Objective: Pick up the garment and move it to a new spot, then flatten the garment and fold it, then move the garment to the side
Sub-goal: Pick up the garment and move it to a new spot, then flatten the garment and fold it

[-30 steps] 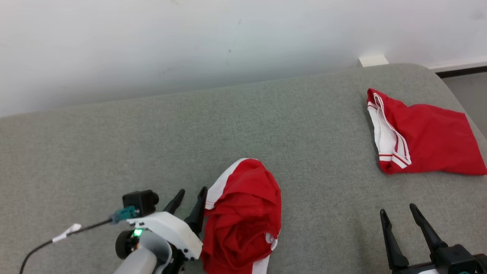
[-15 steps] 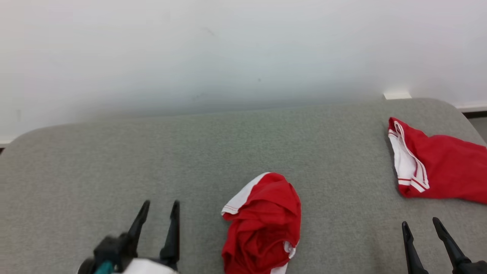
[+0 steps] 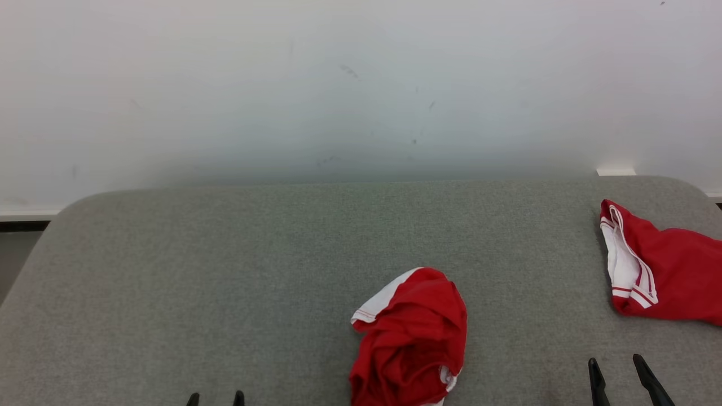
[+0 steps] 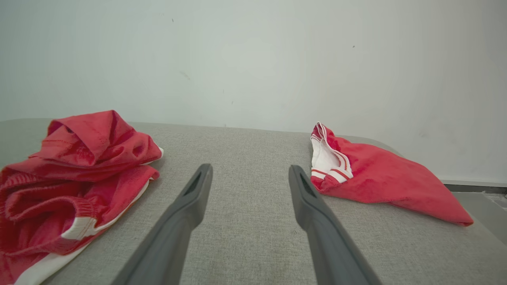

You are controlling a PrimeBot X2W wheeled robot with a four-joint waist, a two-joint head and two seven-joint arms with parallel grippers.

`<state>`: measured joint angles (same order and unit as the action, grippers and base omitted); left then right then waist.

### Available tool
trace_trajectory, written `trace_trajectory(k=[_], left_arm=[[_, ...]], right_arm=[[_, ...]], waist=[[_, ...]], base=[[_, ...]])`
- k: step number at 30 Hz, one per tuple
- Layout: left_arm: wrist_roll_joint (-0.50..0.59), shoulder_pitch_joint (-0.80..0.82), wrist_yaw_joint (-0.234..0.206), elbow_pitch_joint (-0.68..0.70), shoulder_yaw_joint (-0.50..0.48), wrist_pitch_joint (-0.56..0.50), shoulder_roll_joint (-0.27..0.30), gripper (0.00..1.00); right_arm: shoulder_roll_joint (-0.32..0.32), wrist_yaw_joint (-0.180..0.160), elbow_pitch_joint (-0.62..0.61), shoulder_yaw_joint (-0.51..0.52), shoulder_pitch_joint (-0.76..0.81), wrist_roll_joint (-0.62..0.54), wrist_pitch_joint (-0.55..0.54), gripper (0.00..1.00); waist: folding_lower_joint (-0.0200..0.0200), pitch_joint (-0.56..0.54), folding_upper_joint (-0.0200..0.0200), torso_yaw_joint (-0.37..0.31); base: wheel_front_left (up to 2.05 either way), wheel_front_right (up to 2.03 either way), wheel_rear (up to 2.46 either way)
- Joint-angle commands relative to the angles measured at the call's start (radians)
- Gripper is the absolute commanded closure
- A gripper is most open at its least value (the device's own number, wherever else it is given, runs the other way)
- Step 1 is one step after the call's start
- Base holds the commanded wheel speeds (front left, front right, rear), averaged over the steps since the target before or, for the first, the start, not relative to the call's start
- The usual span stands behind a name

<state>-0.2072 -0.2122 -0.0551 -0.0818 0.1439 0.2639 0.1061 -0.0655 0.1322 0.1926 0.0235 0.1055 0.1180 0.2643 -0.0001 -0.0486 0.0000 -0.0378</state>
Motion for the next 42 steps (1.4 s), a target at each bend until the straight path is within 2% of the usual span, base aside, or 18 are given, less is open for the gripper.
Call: trace_trajectory(k=[1, 11, 14, 20, 24, 25, 29, 33, 36, 42], left_arm=[[0.022, -0.012, 0.016, 0.006, -0.015, 0.0, -0.009, 0.0], [0.083, 0.004, 0.07, 0.022, -0.063, 0.0, -0.04, 0.0], [0.083, 0.034, 0.091, 0.045, -0.049, 0.0, -0.047, 0.0], [0.098, 0.142, 0.153, 0.034, 0.129, 0.0, -0.051, 0.0], [0.039, 0.228, 0.169, -0.039, 0.255, -0.077, -0.053, 0.0], [0.039, 0.228, 0.169, -0.039, 0.255, -0.077, -0.053, 0.0], [-0.008, 0.287, 0.156, -0.114, 0.355, -0.168, -0.053, 0.0], [-0.033, 0.322, 0.114, -0.194, 0.419, -0.22, -0.053, 0.0], [-0.038, 0.344, 0.077, -0.245, 0.44, -0.231, -0.053, 0.0], [-0.041, 0.403, 0.036, -0.331, 0.431, -0.214, -0.053, 0.0]], right_arm=[[0.001, -0.003, 0.004, 0.0, 0.013, 0.007, 0.0, 0.0], [0.01, -0.003, 0.015, -0.013, 0.001, 0.008, 0.0, 0.0], [0.011, -0.003, 0.014, -0.017, -0.008, 0.012, 0.0, 0.0], [0.011, -0.003, 0.014, -0.026, -0.029, 0.014, 0.0, 0.0], [0.011, -0.003, 0.016, -0.043, -0.046, 0.013, 0.0, 0.0], [0.011, -0.003, 0.016, -0.043, -0.046, 0.013, 0.0, 0.0], [0.011, -0.003, 0.018, -0.065, -0.064, 0.016, 0.0, 0.0], [0.011, -0.003, 0.023, -0.073, -0.071, 0.026, -0.001, 0.0], [0.012, -0.003, 0.027, -0.075, -0.07, 0.029, -0.001, 0.0], [0.012, -0.003, 0.024, -0.081, -0.089, 0.03, -0.001, 0.0]], waist=[[0.0001, -0.001, 0.0, 0.005], [0.0001, -0.001, 0.0, -0.007], [0.0001, 0.002, 0.0, -0.02], [0.0001, 0.006, 0.0, -0.067], [0.0001, 0.015, 0.0, -0.113], [0.0001, 0.015, 0.0, -0.113], [0.0001, 0.033, 0.0, -0.168], [0.0001, 0.053, 0.0, -0.219], [0.0001, 0.067, 0.0, -0.246], [0.0001, 0.105, 0.0, -0.284]], base=[[0.0, 0.0, 0.0], [0.0, 0.0, 0.0], [0.0, 0.0, 0.0], [0.0, 0.0, 0.0], [0.0, 0.0, 0.0], [0.0, 0.0, 0.0], [0.0, 0.0, 0.0], [0.0, 0.0, 0.0], [0.0, 0.0, 0.0], [0.0, 0.0, 0.0]])
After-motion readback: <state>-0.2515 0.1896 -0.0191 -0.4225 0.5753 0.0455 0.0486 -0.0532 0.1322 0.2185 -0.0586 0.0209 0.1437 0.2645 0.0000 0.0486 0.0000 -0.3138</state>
